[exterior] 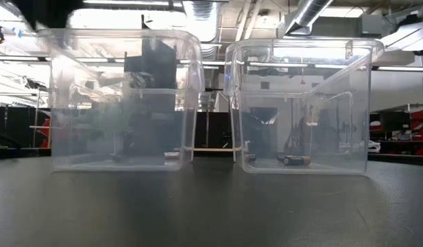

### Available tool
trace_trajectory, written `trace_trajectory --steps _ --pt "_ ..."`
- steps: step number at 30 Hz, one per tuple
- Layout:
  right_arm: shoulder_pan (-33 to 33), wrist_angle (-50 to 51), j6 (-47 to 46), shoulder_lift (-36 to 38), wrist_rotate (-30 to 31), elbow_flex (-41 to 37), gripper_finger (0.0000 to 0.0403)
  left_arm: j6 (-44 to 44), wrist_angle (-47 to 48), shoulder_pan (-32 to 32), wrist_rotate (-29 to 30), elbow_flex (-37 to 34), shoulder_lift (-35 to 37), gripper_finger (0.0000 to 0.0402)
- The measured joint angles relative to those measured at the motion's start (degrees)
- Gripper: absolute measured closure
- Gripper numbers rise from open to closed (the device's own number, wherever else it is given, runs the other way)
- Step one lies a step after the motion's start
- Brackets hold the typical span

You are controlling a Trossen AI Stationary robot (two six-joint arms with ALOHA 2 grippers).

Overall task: Sort batteries
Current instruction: Put the silver battery into the left transparent bin

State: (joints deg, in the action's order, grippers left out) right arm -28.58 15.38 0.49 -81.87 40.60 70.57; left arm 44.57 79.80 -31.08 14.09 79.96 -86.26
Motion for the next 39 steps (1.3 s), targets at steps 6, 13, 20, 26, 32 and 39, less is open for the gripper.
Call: trace_trajectory --steps 6,13,20,26,32,39 --pt "0.0 0.0 0.0 0.0 0.0 0.0 0.0127 10.8 5.7 -9.2 -10.9 0.0 -0.1 0.0091" --pt "0.0 -0.1 0.0 0.0 0.0 0.0 0.0127 19.2 5.5 -15.7 -17.6 0.0 -3.4 0.0091" --pt "0.0 -0.5 0.0 0.0 0.0 0.0 0.0127 14.5 2.1 -18.8 -30.4 -1.4 -14.4 0.0091" --pt "0.0 -0.5 0.0 0.0 0.0 0.0 0.0127 3.5 1.4 -17.9 -40.9 -1.4 -26.7 0.0091" --pt "0.0 -0.5 0.0 0.0 0.0 0.0 0.0127 -6.2 1.5 -16.8 -49.7 -1.4 -35.6 0.0091" --pt "0.0 -0.5 0.2 0.0 0.0 0.0 0.0127 -14.3 1.3 -16.1 -53.8 -1.4 -40.9 0.0091"
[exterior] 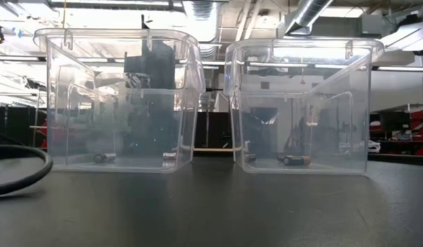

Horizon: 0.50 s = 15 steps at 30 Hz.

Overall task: Sort batteries
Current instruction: Put the silver battery into the left transparent bin

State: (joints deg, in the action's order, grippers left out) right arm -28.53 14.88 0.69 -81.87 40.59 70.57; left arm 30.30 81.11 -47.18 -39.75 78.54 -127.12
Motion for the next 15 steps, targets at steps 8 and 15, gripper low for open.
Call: trace_trajectory --steps 8,15 --pt "0.0 0.1 0.0 0.0 0.0 0.0 0.0127 -2.0 -0.1 -0.3 -1.0 0.0 -0.3 0.0091" --pt "-0.7 0.0 -0.2 0.0 0.0 0.0 0.0127 -0.9 -0.8 -2.2 -4.1 -3.1 0.0 0.0091"
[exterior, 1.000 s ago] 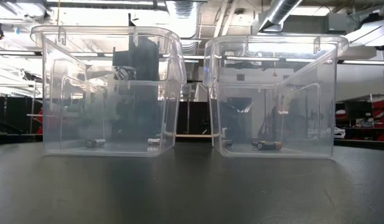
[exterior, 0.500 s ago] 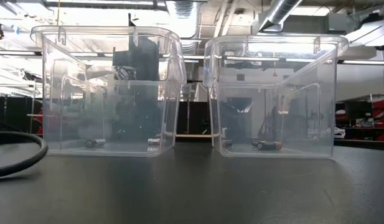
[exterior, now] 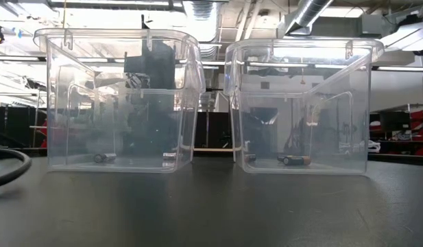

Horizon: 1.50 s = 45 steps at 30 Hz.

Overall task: Sort batteries
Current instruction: Put the silver battery into the left transparent bin

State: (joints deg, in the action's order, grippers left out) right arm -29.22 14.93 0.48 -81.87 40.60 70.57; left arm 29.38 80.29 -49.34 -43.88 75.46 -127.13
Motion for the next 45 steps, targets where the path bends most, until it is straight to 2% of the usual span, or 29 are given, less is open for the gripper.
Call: trace_trajectory --steps 10,27,37,45 --pt "0.0 -0.1 0.0 0.0 0.0 0.0 0.0127 0.7 -2.6 -1.3 -1.2 -2.5 0.0 0.0091" --pt "0.0 -0.2 0.0 0.0 0.0 0.0 0.0127 1.5 -4.9 -2.0 3.9 -3.8 0.6 0.0091" --pt "0.0 -0.4 0.1 0.0 0.0 0.0 0.0127 7.6 -6.5 -2.1 9.3 -3.8 3.8 0.0091" --pt "0.0 -0.5 0.0 0.0 0.0 0.0 0.0127 15.0 -3.2 -2.0 12.6 -4.0 7.4 0.0091"
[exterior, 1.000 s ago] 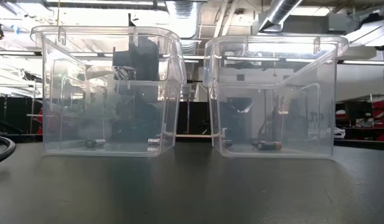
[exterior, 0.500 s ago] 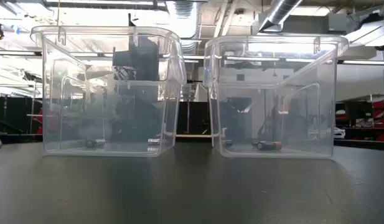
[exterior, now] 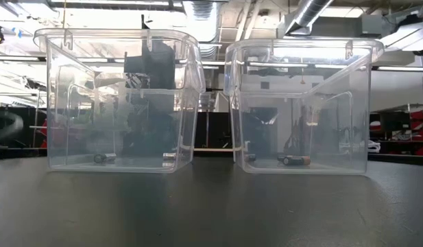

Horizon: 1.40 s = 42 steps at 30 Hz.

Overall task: Sort batteries
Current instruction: Put the silver battery into the left transparent bin

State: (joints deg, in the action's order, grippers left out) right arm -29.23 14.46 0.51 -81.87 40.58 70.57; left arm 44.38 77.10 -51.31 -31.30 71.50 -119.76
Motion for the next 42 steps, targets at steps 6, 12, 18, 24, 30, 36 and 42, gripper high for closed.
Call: trace_trajectory --steps 6,12,18,24,30,36,42 --pt "0.0 0.0 0.0 0.0 0.0 0.0 0.0127 8.4 1.2 0.0 1.8 0.1 5.8 0.0091" --pt "0.0 0.0 0.0 0.0 0.0 0.0 0.0127 16.1 -3.0 0.0 6.1 0.1 11.0 0.0091" --pt "0.0 0.0 0.0 0.0 0.0 0.0 0.0127 25.7 -5.1 -0.2 13.1 0.1 14.6 0.0091" --pt "-0.1 0.0 0.0 0.0 0.0 0.0 0.0127 34.0 -7.6 -1.7 15.9 -1.7 15.0 0.0091" --pt "-0.5 0.0 0.0 0.0 0.0 0.0 0.0127 40.5 -12.9 -3.8 15.3 -6.1 15.0 0.0093" --pt "-0.3 -0.2 -0.1 0.0 0.0 0.0 0.0127 43.1 -14.3 -5.2 15.2 -7.5 15.1 0.0095" --pt "-0.3 -0.3 -0.1 0.0 0.0 0.0 0.0127 47.1 -23.2 -6.8 13.5 -12.0 15.7 0.0096"
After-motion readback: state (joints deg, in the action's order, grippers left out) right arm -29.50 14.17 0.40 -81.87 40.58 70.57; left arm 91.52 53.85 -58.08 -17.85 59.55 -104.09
